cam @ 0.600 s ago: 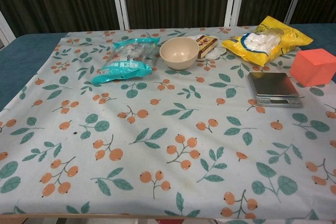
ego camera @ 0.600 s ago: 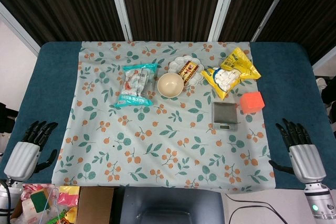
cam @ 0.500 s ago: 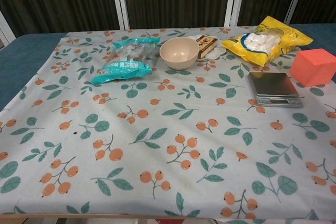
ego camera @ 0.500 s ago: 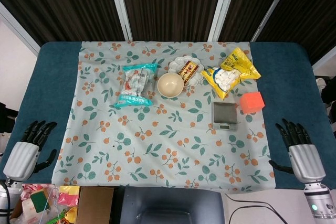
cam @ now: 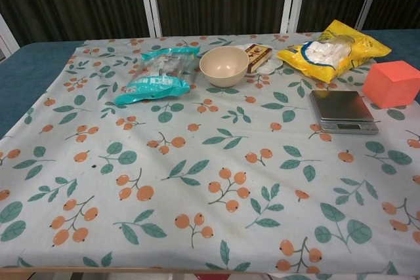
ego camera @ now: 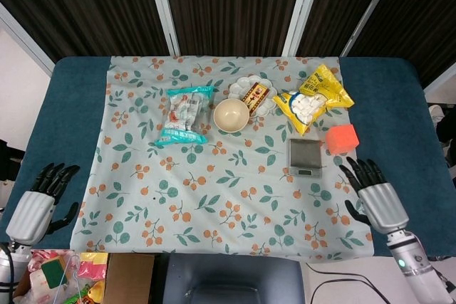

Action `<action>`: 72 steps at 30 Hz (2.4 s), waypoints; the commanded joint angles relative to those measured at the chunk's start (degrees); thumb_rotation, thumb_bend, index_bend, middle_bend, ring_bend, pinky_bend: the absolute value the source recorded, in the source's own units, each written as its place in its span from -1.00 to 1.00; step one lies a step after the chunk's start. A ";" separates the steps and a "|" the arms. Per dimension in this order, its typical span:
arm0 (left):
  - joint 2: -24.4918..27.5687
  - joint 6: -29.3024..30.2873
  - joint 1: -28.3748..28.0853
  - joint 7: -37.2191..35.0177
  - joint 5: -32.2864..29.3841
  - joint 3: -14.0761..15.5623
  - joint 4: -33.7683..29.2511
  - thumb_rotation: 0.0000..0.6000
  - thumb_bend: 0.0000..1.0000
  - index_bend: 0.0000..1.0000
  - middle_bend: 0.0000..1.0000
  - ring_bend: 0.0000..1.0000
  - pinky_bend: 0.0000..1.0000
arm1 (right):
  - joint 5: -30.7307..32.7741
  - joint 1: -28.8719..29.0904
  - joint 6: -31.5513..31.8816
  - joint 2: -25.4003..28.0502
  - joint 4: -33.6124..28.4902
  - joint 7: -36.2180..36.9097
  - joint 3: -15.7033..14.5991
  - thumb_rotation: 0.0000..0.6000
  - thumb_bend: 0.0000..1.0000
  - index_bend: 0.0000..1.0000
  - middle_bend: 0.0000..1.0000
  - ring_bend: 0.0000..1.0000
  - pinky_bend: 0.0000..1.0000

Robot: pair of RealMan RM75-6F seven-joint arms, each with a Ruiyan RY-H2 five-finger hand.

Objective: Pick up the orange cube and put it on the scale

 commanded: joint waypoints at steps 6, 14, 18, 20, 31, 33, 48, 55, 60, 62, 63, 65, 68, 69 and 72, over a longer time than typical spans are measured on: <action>-0.11 0.94 0.13 -1.13 0.59 0.15 0.49 1.00 -0.12 -0.98 -0.78 -0.88 -0.87 | 6.04 9.61 -13.60 -4.13 1.64 -7.52 3.04 1.00 0.29 -0.24 -1.00 -1.00 -1.00; -0.08 1.06 0.41 -1.33 0.52 0.48 0.78 1.00 -0.12 -0.99 -0.78 -0.88 -0.87 | 8.40 13.27 -16.42 -10.09 6.76 -10.09 3.72 1.00 0.29 -0.16 -1.00 -1.00 -1.00; 0.04 0.82 0.41 -1.31 0.14 0.44 0.68 1.00 -0.12 -0.99 -0.78 -0.88 -0.87 | 10.37 14.45 -17.95 -11.69 8.91 -10.61 3.84 1.00 0.30 -0.12 -1.00 -1.00 -1.00; 0.09 0.93 0.50 -1.28 0.09 0.47 0.63 1.00 -0.12 -0.99 -0.78 -0.88 -0.87 | 11.07 14.65 -18.22 -12.32 9.84 -10.80 3.59 1.00 0.30 -0.12 -1.00 -1.00 -1.00; 0.06 0.70 0.61 -0.63 -0.13 0.58 0.46 1.00 -0.12 -0.99 -0.78 -0.88 -0.87 | 13.57 16.62 -19.94 -14.72 12.11 -11.80 3.07 1.00 0.30 -0.12 -1.00 -1.00 -1.00; 0.12 0.55 0.64 -0.51 -0.25 0.64 0.37 1.00 -0.12 -0.99 -0.78 -0.88 -0.87 | 13.98 16.96 -20.03 -15.17 12.13 -12.48 2.98 1.00 0.30 -0.12 -1.00 -1.00 -1.00; 0.52 0.64 0.92 -0.82 -0.37 0.81 0.12 1.00 -0.12 -0.99 -0.78 -0.88 -0.87 | 16.76 18.55 -20.29 -17.61 13.22 -15.74 2.12 1.00 0.30 -0.12 -1.00 -1.00 -1.00; 0.57 0.73 1.09 -0.47 -0.31 0.92 -0.12 1.00 -0.12 -0.99 -0.78 -0.88 -0.87 | 17.42 18.79 -20.08 -17.77 13.55 -16.11 1.95 1.00 0.30 -0.12 -1.00 -1.00 -1.00; 0.68 0.56 1.09 -0.50 -0.31 1.00 -0.17 1.00 -0.12 -0.99 -0.77 -0.87 -0.87 | 17.96 19.22 -20.36 -18.29 13.92 -16.67 1.75 1.00 0.30 -0.12 -1.00 -1.00 -1.00; 0.72 0.58 1.13 -0.52 -0.27 1.05 -0.18 1.00 -0.12 -0.99 -0.77 -0.86 -0.87 | 18.50 19.34 -20.32 -18.51 13.97 -17.25 1.75 1.00 0.30 -0.12 -1.00 -1.00 -1.00; 0.73 0.57 1.14 -0.52 -0.26 1.06 -0.20 1.00 -0.12 -0.99 -0.77 -0.86 -0.87 | 18.72 19.37 -20.31 -18.58 13.97 -17.42 1.74 1.00 0.30 -0.12 -1.00 -1.00 -1.00; 0.77 0.49 1.14 -0.52 -0.26 1.10 -0.24 1.00 -0.12 -0.99 -0.77 -0.86 -0.87 | 19.16 19.47 -20.42 -18.74 14.02 -17.69 1.64 1.00 0.30 -0.12 -1.00 -1.00 -1.00; 0.79 0.48 1.18 -0.41 -0.34 1.07 -0.39 1.00 -0.12 -0.99 -0.77 -0.86 -0.87 | 19.56 19.62 -20.49 -19.01 14.31 -18.26 1.38 1.00 0.30 -0.12 -1.00 -1.00 -1.00; 0.79 0.51 1.19 -0.46 -0.34 1.06 -0.37 1.00 -0.12 -0.99 -0.77 -0.86 -0.87 | 19.73 19.67 -20.53 -19.10 14.39 -18.47 1.33 1.00 0.30 -0.12 -1.00 -1.00 -1.00; 0.82 0.70 1.24 -0.66 -0.20 1.07 -0.26 1.00 -0.13 -0.99 -0.77 -0.86 -0.87 | 20.16 19.83 -20.63 -19.35 14.50 -18.75 1.20 1.00 0.30 -0.13 -1.00 -1.00 -1.00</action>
